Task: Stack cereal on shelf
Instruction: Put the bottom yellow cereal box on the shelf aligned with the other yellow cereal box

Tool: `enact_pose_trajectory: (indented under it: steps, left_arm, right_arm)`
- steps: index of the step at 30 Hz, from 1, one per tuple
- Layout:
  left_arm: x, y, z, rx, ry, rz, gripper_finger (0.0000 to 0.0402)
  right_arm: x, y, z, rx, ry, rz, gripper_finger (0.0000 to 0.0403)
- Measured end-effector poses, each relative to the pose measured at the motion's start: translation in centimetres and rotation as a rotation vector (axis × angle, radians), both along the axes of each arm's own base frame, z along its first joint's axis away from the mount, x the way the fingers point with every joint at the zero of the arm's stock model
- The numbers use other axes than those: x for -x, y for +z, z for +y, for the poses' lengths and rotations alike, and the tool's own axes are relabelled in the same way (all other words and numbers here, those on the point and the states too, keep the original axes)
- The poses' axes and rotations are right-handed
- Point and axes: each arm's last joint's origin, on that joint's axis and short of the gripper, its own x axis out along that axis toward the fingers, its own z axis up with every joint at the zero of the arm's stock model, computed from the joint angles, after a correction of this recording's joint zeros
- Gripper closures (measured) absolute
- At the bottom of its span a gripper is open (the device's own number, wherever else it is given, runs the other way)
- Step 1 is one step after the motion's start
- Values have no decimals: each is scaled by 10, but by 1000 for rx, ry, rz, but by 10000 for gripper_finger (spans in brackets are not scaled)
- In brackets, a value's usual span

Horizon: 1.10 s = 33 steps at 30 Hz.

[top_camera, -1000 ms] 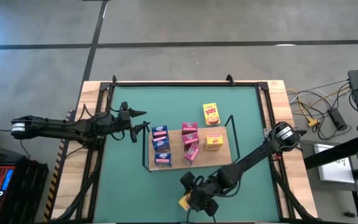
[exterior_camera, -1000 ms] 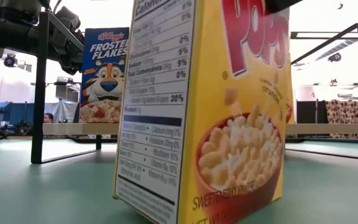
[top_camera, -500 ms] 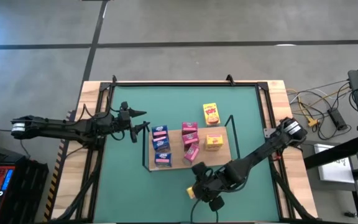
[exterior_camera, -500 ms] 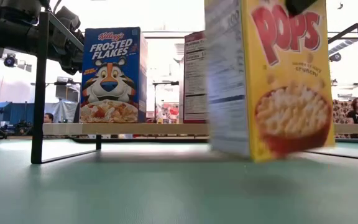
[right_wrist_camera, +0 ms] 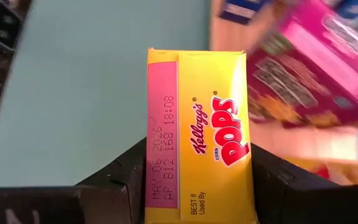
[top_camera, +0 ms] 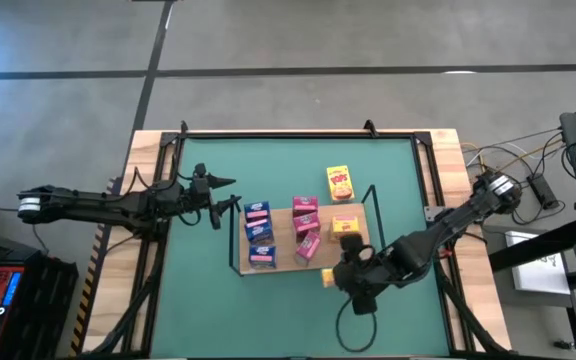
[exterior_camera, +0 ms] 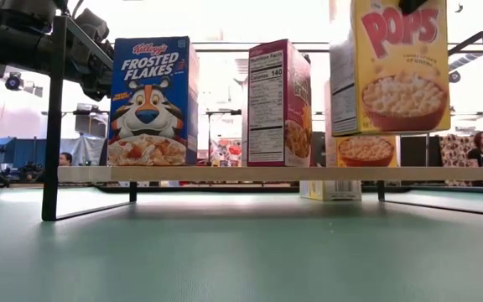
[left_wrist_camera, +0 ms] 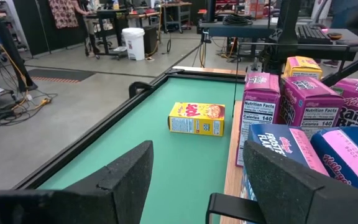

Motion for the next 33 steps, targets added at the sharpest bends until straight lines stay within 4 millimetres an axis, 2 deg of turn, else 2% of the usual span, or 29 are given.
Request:
enact_pose_trajectory:
  steps: [6,11,17,33]
  left_arm:
    - [-1,0,0,0,0,1,168]
    - [-1,-1,0,1,0,6,168]
    - [-1,-1,0,1,0,8,168]
    - [-2,-1,0,1,0,8,168]
  right_arm:
    - [23,-2,-16,-6,-55,-33,221]
    - [35,-4,-24,16,-71,-46,221]
    - [47,-19,-33,40,-110,-11,221]
    - [50,-23,-37,47,-136,-71,221]
